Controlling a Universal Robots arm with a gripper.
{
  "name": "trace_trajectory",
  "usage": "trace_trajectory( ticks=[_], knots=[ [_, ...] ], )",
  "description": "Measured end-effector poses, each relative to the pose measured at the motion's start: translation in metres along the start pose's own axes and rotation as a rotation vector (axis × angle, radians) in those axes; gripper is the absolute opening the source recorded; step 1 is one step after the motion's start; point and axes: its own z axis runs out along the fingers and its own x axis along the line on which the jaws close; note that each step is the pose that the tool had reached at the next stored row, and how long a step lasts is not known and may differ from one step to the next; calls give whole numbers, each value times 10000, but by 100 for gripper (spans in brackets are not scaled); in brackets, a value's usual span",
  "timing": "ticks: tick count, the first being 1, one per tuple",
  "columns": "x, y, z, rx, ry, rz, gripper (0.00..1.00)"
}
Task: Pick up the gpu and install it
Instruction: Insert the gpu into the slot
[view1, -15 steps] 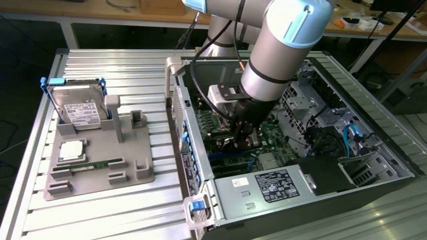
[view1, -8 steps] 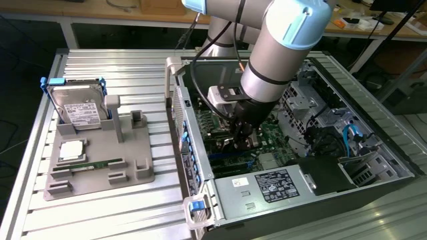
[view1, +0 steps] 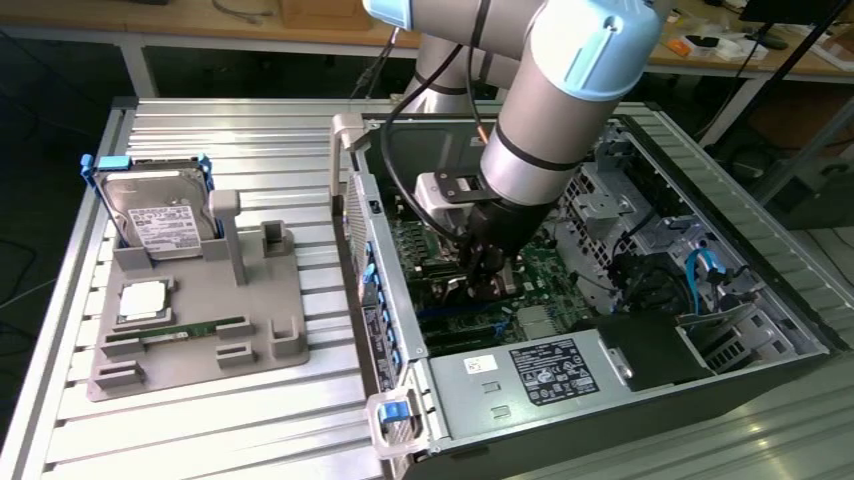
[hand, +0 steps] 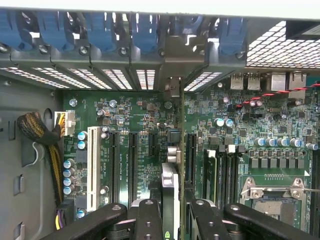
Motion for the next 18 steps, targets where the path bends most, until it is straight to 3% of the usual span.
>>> trace_trajectory(
  ticks=[18],
  knots=[
    [-2, 4, -51, 2, -4, 0, 27]
  ],
)
